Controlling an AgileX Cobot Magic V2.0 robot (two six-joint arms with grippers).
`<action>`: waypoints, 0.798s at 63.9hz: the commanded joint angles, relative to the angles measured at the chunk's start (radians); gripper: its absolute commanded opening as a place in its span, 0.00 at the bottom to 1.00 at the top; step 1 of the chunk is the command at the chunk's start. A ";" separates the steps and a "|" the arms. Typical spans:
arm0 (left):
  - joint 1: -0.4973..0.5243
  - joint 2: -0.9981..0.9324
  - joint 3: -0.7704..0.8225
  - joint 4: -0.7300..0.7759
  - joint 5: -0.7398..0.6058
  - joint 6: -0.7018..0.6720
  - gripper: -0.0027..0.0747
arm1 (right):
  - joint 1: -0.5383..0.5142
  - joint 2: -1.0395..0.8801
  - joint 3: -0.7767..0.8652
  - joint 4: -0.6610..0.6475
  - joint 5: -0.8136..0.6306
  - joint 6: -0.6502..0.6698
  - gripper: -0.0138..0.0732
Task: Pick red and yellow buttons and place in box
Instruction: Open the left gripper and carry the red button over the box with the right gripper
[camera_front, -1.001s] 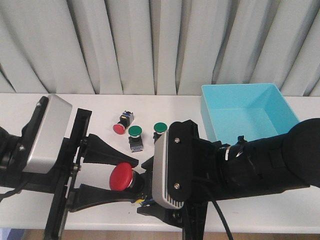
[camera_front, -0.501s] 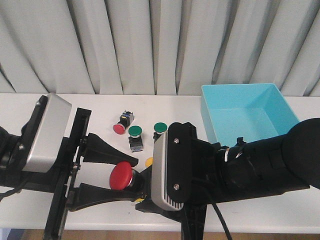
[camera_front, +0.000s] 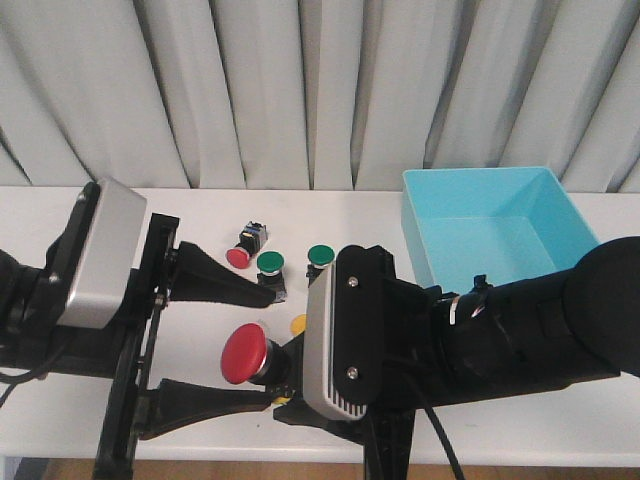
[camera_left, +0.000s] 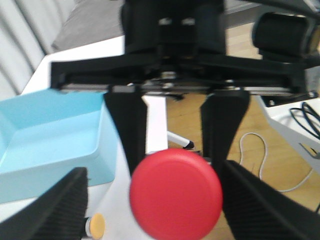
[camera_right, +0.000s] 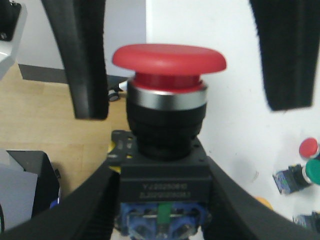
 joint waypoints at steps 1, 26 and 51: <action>-0.004 -0.016 -0.024 -0.052 -0.014 -0.026 0.79 | 0.000 -0.028 -0.033 -0.069 -0.023 0.092 0.40; -0.004 -0.016 -0.024 0.191 -0.185 -0.206 0.79 | -0.300 -0.063 -0.095 -0.754 0.121 1.159 0.40; -0.004 -0.016 -0.024 0.237 -0.238 -0.259 0.79 | -0.680 0.211 -0.311 -0.851 0.333 1.410 0.41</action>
